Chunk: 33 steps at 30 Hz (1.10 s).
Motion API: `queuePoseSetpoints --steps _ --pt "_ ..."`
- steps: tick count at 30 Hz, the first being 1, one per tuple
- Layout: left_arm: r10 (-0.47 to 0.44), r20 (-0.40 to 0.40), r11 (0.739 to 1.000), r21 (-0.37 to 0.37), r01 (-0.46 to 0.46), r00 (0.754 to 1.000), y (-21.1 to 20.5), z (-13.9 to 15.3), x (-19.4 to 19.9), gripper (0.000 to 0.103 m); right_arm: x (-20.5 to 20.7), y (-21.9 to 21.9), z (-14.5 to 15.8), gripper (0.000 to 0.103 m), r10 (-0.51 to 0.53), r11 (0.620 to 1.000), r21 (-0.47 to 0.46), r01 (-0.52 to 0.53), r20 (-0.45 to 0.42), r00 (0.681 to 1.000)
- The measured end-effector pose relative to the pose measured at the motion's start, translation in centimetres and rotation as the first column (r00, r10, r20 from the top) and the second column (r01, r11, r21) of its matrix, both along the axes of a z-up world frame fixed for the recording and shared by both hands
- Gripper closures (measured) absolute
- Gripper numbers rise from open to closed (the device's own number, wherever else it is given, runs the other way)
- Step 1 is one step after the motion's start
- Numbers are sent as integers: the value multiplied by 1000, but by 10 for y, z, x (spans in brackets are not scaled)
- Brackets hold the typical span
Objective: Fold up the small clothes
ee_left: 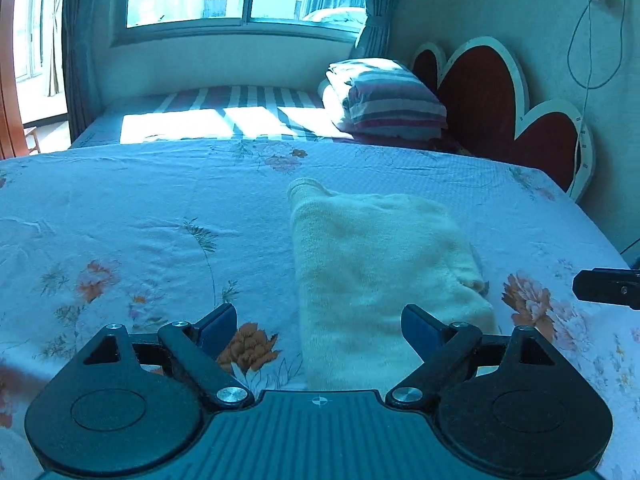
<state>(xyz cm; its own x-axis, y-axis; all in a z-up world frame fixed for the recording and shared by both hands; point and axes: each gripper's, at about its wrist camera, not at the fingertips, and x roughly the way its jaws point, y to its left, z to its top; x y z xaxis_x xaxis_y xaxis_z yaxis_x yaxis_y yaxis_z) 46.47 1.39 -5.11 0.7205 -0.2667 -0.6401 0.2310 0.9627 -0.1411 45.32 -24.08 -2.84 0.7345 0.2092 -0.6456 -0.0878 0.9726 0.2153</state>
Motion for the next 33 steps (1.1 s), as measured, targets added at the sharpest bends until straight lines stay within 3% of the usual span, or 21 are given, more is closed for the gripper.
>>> queuePoseSetpoints --steps 3,8,14,20,33 --pt "8 76 1000 27 -10 997 16 21 -69 0 -62 23 19 15 -19 998 -62 22 41 999" --pt "27 121 1000 -8 -27 992 46 49 -171 0 -165 67 40 15 -14 992 -125 30 125 992" --pt "75 162 997 -28 -72 984 72 62 -249 0 -246 101 56 14 -49 988 -136 77 195 980" --pt "93 177 995 -44 -87 980 75 65 -275 0 -282 116 58 14 -51 975 -197 99 233 971" --pt "86 239 996 -25 -82 967 67 82 -298 0 -300 111 60 14 -80 976 -174 130 268 960"
